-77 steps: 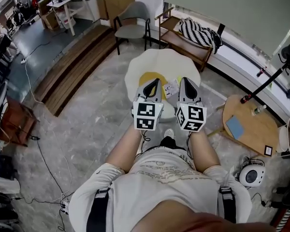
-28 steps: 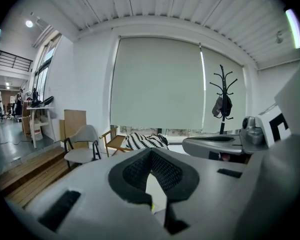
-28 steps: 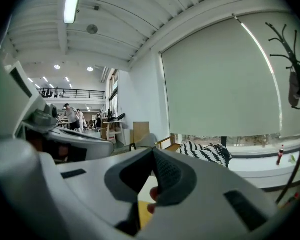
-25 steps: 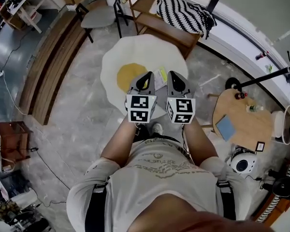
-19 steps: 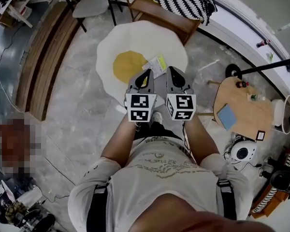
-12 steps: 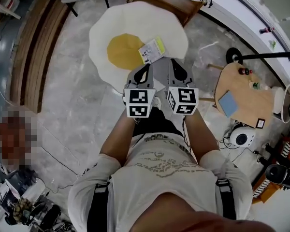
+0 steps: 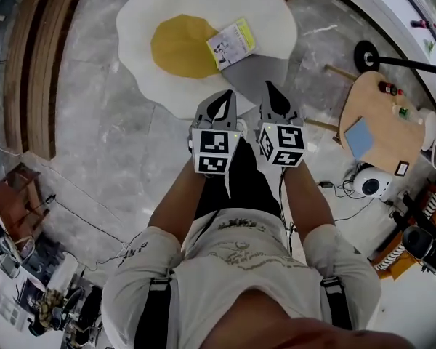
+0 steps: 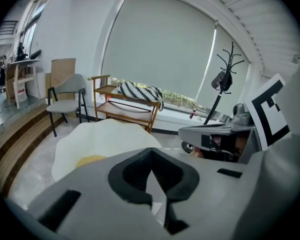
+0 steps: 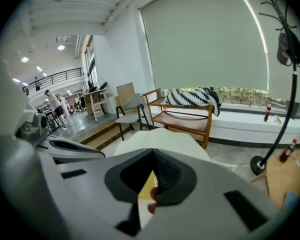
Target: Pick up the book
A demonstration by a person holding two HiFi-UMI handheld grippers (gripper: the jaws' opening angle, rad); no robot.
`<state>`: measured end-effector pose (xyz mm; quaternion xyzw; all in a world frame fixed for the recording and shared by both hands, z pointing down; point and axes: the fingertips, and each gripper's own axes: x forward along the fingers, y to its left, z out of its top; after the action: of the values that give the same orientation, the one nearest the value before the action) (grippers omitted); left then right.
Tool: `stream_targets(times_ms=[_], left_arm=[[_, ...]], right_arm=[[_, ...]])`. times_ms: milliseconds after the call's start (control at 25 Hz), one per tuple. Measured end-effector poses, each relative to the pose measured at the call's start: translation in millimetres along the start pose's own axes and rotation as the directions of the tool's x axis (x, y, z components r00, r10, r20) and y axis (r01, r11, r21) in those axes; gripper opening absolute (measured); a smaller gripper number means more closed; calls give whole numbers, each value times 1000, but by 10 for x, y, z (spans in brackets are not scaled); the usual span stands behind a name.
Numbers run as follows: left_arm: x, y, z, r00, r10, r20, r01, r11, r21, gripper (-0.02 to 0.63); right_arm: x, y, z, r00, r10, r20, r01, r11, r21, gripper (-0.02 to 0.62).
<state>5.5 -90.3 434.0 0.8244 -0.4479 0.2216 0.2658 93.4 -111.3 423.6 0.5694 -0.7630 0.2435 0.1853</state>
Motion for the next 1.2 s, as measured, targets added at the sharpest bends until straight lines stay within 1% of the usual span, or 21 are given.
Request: stream_targets(times_ms=[240, 440, 560, 640, 840, 960, 1040, 1080, 1120, 1200], left_arm=[[405, 224, -554, 997, -29, -70, 27, 999, -24, 17], [730, 437, -971, 992, -57, -116, 53, 998, -39, 17], [881, 565, -1157, 989, -71, -132, 65, 997, -49, 17], [986, 648, -1243, 988, -82, -134, 76, 996, -55, 17], [1194, 865, -1474, 983, -107, -150, 100, 994, -53, 17], [1305, 965, -1585, 979, -118, -163, 110, 992, -56, 17], [1352, 1013, -1645, 977, -125, -172, 114, 991, -73, 17], [1365, 1023, -1676, 976, -130, -177, 118, 990, -79, 17], [1375, 1021, -1709, 973, -138, -183, 125, 989, -81, 17], [1388, 993, -1785, 968, -155, -197, 142, 987, -77, 17]], right_arm=[[495, -57, -631, 997, -11, -75, 16, 997, 71, 25], [906, -142, -1168, 988, -34, -154, 49, 995, 92, 25], [1108, -177, -1450, 977, -23, -212, 55, 987, 149, 25], [1238, -223, -1551, 973, -25, -231, 66, 983, 172, 25], [1522, -299, -1681, 973, -65, -220, 102, 982, 159, 25], [1721, -396, -1815, 972, -118, -204, 154, 974, 169, 25], [1855, -481, -1915, 970, -159, -186, 196, 960, 200, 28], [1919, -513, -1968, 970, -165, -177, 204, 952, 230, 28], [1980, -538, -2029, 972, -160, -172, 202, 943, 265, 38], [2099, -586, -2172, 975, -135, -179, 188, 926, 328, 118]])
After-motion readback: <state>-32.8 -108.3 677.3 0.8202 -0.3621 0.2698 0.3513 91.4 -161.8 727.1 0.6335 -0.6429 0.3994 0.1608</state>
